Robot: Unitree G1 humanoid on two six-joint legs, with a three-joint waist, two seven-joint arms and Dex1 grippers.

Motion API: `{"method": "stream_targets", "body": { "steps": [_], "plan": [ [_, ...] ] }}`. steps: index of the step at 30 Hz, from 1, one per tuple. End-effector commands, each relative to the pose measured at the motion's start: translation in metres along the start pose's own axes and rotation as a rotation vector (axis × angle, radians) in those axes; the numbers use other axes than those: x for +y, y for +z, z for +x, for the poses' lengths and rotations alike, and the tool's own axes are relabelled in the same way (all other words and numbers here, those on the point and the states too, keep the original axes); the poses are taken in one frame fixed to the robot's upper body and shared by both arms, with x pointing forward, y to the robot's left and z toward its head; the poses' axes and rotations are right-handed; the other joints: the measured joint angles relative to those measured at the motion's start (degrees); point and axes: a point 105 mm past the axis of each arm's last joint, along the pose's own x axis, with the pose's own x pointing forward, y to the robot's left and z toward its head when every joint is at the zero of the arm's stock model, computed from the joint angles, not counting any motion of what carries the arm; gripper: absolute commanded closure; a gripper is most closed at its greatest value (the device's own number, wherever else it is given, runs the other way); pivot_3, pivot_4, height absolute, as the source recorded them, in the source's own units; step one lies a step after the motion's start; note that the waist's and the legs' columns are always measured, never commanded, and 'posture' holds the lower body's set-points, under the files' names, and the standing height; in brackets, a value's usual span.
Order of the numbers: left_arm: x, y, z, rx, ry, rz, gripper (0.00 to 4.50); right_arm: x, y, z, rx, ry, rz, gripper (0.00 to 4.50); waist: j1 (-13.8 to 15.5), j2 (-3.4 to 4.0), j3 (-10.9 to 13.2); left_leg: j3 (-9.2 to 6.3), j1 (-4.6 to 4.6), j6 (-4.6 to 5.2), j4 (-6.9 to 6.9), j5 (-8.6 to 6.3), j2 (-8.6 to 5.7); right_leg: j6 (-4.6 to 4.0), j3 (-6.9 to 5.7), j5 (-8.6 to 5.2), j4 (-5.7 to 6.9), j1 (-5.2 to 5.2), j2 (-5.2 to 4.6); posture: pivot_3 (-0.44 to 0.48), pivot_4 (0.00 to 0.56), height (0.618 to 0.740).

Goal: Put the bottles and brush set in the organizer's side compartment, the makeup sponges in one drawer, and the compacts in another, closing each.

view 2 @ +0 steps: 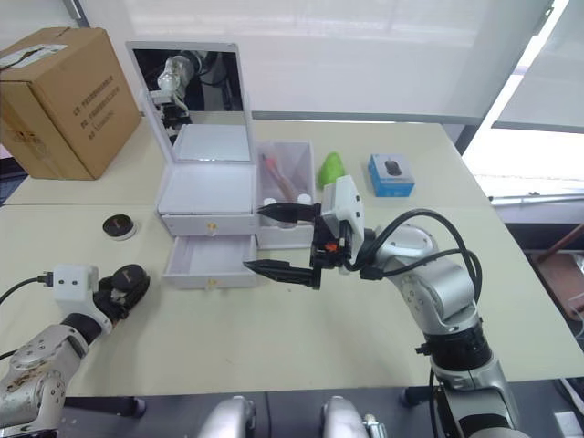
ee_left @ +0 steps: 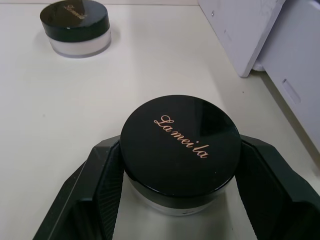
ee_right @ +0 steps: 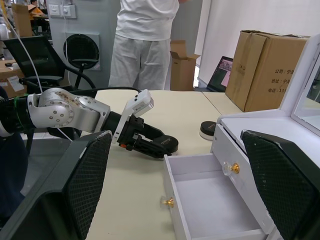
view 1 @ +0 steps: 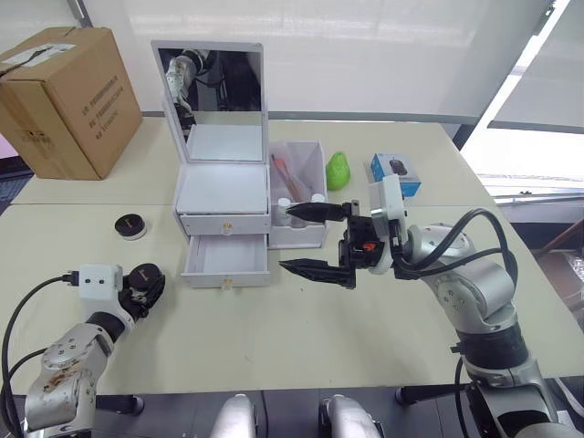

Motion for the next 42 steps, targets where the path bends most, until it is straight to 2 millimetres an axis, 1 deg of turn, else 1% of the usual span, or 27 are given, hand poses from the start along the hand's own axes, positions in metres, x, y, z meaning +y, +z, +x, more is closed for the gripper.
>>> {"method": "stream_targets", "body": {
  "steps": [1,4,6,8,10,13,16,20,29,42],
  "plan": [
    [0.004,0.028,-0.007,-0.101,0.016,0.024,1.6,0.002,0.007,0.0,-0.011,0.002,-0.027,0.0,0.0,0.0,0.0,0.0,0.0,0.0,0.0,0.0,0.0,0.0,0.0,0.0,0.0,0.0,0.0,0.0,0.15,0.722],
    [0.014,0.052,-0.017,-0.196,0.03,0.042,1.6,0.001,0.005,-0.001,-0.003,-0.006,-0.025,0.0,-0.1,0.0,0.0,-0.01,0.0,0.0,0.0,0.0,0.01,-0.01,0.0,0.0,0.0,-0.02,0.01,0.0,0.15,0.722],
    [0.013,0.066,-0.023,-0.25,-0.004,0.055,1.6,0.001,0.004,-0.002,0.005,-0.011,-0.025,0.0,0.0,0.0,0.0,-0.01,0.0,0.0,0.0,0.0,0.01,-0.03,0.0,-0.01,0.0,-0.02,0.01,0.0,0.15,0.722],
    [0.001,0.083,-0.028,-0.314,-0.104,0.069,1.6,0.001,0.003,-0.003,0.009,-0.015,-0.022,0.0,0.0,0.02,0.0,-0.01,0.0,0.0,0.0,0.0,0.0,-0.09,-0.01,-0.05,-0.01,-0.02,0.0,0.0,0.15,0.722],
    [-0.019,0.089,-0.029,-0.321,-0.248,0.084,1.6,0.001,0.0,-0.002,0.015,-0.016,-0.018,0.0,0.1,0.02,0.0,0.01,-0.04,0.0,0.0,0.0,-0.01,-0.17,-0.01,-0.11,-0.02,-0.02,-0.04,0.0,0.15,0.722],
    [-0.037,0.081,-0.027,-0.258,-0.392,0.099,1.6,0.002,-0.003,-0.001,0.02,-0.019,-0.017,0.0,0.1,0.04,0.0,0.04,-0.02,-0.01,0.0,0.0,-0.02,-0.17,-0.01,-0.12,-0.03,0.01,-0.07,0.0,0.15,0.722],
    [-0.042,0.071,-0.019,-0.201,-0.45,0.131,1.6,0.002,-0.004,0.0,0.019,-0.028,-0.018,0.0,0.0,0.07,0.0,0.02,-0.02,0.0,-0.01,0.0,-0.01,-0.14,0.0,-0.14,-0.01,-0.02,-0.01,0.0,0.15,0.722],
    [-0.049,0.07,-0.007,-0.175,-0.51,0.172,1.6,0.005,-0.005,-0.001,0.02,-0.054,-0.013,0.0,0.0,0.06,0.0,-0.01,-0.01,0.0,0.0,0.0,0.0,-0.14,0.03,-0.14,0.0,-0.03,0.05,0.0,0.15,0.722],
    [-0.062,0.066,0.007,-0.138,-0.607,0.207,1.6,0.009,-0.008,-0.005,0.029,-0.095,-0.006,0.0,0.0,0.06,0.0,0.01,-0.02,0.0,0.0,0.0,-0.01,-0.07,0.05,-0.11,-0.02,-0.02,0.04,0.0,0.15,0.722],
    [-0.077,0.057,0.023,-0.115,-0.66,0.255,1.6,0.012,-0.009,-0.007,0.03,-0.126,0.0,0.0,0.0,0.05,0.0,0.0,-0.01,0.0,0.0,0.0,-0.01,0.02,0.07,-0.07,-0.01,-0.01,0.05,0.0,0.15,0.722]
  ]
}}
